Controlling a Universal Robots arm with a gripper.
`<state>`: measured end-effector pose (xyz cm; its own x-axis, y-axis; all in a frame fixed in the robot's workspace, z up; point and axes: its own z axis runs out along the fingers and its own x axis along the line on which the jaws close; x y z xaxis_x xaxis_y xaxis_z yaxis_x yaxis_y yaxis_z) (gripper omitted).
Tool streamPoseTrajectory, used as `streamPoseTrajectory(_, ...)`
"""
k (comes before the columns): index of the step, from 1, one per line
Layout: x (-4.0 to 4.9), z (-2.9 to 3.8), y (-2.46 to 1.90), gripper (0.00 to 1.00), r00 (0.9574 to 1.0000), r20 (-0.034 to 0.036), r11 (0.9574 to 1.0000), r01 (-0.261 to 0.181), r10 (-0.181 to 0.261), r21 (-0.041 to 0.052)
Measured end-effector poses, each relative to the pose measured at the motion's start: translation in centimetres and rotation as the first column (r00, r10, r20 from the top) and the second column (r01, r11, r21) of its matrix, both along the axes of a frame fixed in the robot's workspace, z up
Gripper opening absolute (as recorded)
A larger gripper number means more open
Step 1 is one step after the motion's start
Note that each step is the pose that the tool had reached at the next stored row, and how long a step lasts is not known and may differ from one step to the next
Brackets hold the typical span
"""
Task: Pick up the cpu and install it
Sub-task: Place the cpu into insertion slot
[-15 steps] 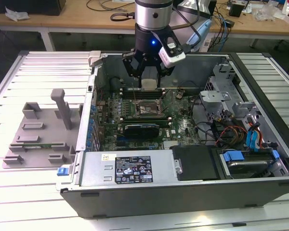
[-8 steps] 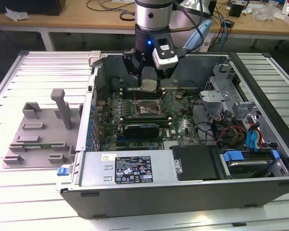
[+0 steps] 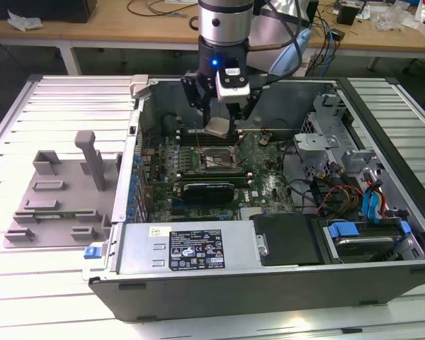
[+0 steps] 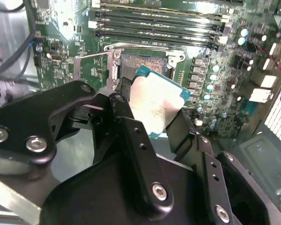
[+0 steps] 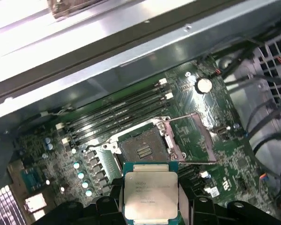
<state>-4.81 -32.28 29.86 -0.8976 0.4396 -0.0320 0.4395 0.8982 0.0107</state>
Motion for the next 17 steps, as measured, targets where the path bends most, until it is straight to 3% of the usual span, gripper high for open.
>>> streamPoseTrajectory(3,0.0,-0.02,0.0,0.55,0.9961,-0.0001,0.9961,0.088,-0.088,-0.0001)
streamPoseTrajectory(6,0.0,-0.06,0.0,0.55,0.9833,-0.0001,0.9833,0.182,-0.182,-0.0001)
streamPoseTrajectory(8,0.0,-0.08,0.0,0.55,0.9686,-0.0001,0.9686,0.249,-0.249,-0.0001)
streamPoseTrajectory(10,0.0,-0.11,0.0,0.55,0.948,0.0,0.948,0.318,-0.318,-0.0001)
streamPoseTrajectory(11,0.0,-0.12,0.0,0.55,0.9341,-0.0001,0.9341,0.357,-0.357,-0.0001)
streamPoseTrajectory(12,0.0,-0.14,0.0,0.55,0.925,-0.0001,0.925,0.38,-0.38,-0.0001)
streamPoseTrajectory(13,0.0,-0.14,0.0,0.55,0.9186,-0.0001,0.9186,0.395,-0.395,-0.0002)
streamPoseTrajectory(15,0.0,-0.17,0.0,0.55,0.8927,-0.0001,0.8927,0.451,-0.451,-0.0002)
streamPoseTrajectory(17,0.0,-0.2,0.0,0.55,0.8617,-0.0001,0.8617,0.507,-0.507,-0.0001)
